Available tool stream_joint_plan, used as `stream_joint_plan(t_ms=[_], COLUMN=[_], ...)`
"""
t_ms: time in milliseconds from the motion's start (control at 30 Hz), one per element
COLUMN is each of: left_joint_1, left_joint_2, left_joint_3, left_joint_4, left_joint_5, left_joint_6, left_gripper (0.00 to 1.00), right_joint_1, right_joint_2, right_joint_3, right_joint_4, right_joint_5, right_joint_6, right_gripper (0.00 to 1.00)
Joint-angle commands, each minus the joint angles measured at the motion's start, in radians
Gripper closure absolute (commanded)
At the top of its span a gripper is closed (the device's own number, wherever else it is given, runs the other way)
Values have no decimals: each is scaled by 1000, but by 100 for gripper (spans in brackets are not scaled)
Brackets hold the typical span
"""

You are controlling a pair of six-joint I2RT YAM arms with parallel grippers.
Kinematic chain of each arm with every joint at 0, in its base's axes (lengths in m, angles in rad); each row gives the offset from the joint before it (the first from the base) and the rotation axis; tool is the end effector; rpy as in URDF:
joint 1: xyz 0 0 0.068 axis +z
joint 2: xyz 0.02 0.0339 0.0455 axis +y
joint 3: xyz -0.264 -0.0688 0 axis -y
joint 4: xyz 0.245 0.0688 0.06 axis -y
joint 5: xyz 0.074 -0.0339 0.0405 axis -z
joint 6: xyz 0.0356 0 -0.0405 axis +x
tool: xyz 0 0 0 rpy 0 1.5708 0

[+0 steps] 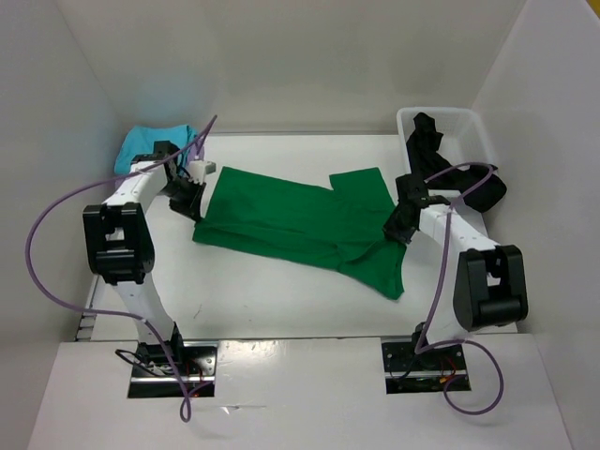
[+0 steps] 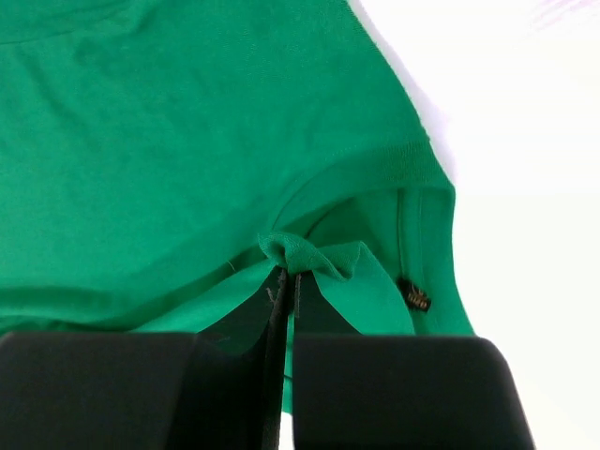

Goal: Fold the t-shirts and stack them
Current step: Fold the flattened tshirt in 1/3 of the way

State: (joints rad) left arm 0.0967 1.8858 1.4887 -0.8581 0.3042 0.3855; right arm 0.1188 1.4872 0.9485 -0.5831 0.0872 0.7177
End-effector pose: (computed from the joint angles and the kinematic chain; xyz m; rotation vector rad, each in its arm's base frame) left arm 0.3837 0.0265 0.2225 0.4619 2.7104 -0.3047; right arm 0.2849 0.0309 0.2038 0.8201 2.5653 0.1424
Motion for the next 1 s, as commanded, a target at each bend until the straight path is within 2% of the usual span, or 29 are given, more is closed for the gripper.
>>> stream_joint_plan(t_ms=[0,67,100,167,200,300,333,433,467,533,600,700,800,867,967], left_joint_1=[-2,-2,-2,-2,-2,23,52,93,122,149,167,178,167,146,135], left_joint_2=[88,119,146,173,197,251,265,295,295,277,231,142,49,36,58], left_joint_3=[50,76,105,133,148,212,231,289,289,298,272,179,-17,-123,-137], left_joint_4=[-12,-12,-12,-12,-12,-12,-21,-21,-21,-30,-30,-30,10,34,45], left_joint_5=[27,55,64,91,101,133,156,197,219,230,245,179,142,104,131], left_joint_6=[-26,-36,-49,-62,-62,-102,-121,-164,-174,-174,-163,-111,-57,-44,-43], left_gripper=[94,92,90,88,84,83,76,73,68,68,62,59,53,52,51], right_joint_1=[-10,-10,-10,-10,-10,-10,-10,-1,-1,-1,-1,8,28,60,71], right_joint_2=[30,56,73,87,99,108,108,96,84,26,-57,-202,-335,-373,-407], right_joint_3=[61,84,105,143,154,203,216,246,246,237,211,118,-13,-56,-120], right_joint_4=[52,52,52,52,63,63,51,6,-3,-33,-95,-141,-165,-185,-216], right_joint_5=[17,26,26,37,37,37,60,115,124,125,125,74,36,36,3], right_joint_6=[-33,-44,-44,-66,-75,-113,-122,-133,-133,-133,-81,17,139,199,313], right_gripper=[99,94,88,85,77,64,62,55,52,45,44,41,39,37,37])
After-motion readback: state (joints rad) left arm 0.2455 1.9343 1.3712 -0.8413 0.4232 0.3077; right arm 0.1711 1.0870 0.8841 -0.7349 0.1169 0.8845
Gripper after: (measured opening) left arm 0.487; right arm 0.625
